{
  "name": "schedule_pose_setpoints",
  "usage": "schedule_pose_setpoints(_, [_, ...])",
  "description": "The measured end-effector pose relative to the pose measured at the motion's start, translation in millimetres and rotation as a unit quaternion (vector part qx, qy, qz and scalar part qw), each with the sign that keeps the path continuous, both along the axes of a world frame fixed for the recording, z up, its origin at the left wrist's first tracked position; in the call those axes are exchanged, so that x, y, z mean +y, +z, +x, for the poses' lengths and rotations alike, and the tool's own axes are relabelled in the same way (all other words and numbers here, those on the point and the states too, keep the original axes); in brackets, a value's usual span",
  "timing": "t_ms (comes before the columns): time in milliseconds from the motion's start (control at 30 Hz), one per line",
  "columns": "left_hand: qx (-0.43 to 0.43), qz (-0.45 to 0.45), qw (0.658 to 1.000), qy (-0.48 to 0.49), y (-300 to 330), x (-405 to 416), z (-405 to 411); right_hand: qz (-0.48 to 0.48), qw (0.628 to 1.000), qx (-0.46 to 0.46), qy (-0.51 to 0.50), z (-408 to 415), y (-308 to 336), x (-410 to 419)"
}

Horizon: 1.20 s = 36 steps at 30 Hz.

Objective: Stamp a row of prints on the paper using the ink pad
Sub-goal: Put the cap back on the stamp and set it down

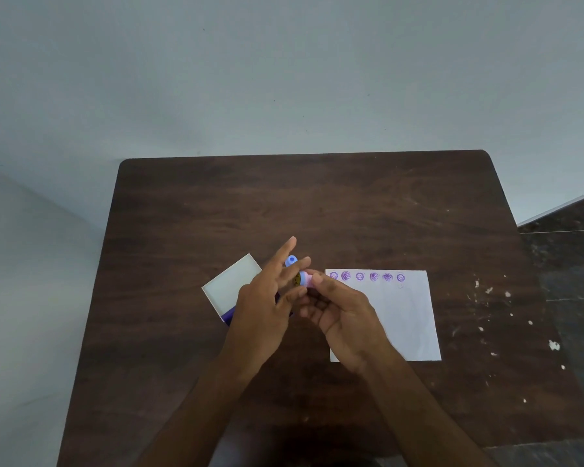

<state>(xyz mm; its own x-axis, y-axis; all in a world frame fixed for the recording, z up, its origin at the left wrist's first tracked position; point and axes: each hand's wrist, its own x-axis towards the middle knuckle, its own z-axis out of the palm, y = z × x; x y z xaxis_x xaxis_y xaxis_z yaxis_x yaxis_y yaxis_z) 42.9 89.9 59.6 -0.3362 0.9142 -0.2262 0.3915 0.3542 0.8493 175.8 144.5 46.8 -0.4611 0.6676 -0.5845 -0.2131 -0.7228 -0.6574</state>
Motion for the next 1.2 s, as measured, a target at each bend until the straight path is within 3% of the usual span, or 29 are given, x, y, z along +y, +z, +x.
schedule_pose_setpoints(333, [-0.006,-0.002,1.0,0.024,-6,-5,-8,-0.026,1.0,0.003,-0.004,-6,-13,2])
schedule_pose_setpoints(533, [-0.044,-0.004,0.998,0.046,-16,2,-9,-0.099,0.994,0.018,-0.049,-10,-24,10])
schedule_pose_setpoints(600, [-0.047,-0.005,0.997,0.057,-20,2,-10,-0.096,0.993,-0.011,-0.067,-9,-30,16])
schedule_pose_setpoints(733, [-0.034,-0.025,0.995,0.089,-26,-3,-17,0.002,0.99,-0.131,-0.055,-9,-49,34])
schedule_pose_setpoints(867, [-0.043,-0.038,0.99,0.13,-32,-14,-26,0.168,0.917,-0.361,0.015,-16,-74,49])
schedule_pose_setpoints(1000, [-0.062,-0.076,0.982,0.16,-38,-24,-35,0.337,0.824,-0.445,0.097,-27,-93,51])
schedule_pose_setpoints(1100, [-0.079,-0.082,0.978,0.174,-42,-27,-39,0.368,0.769,-0.499,0.158,-34,-104,47])
schedule_pose_setpoints(1200, [-0.072,-0.081,0.979,0.174,-44,-26,-42,0.364,0.759,-0.516,0.159,-38,-108,37])
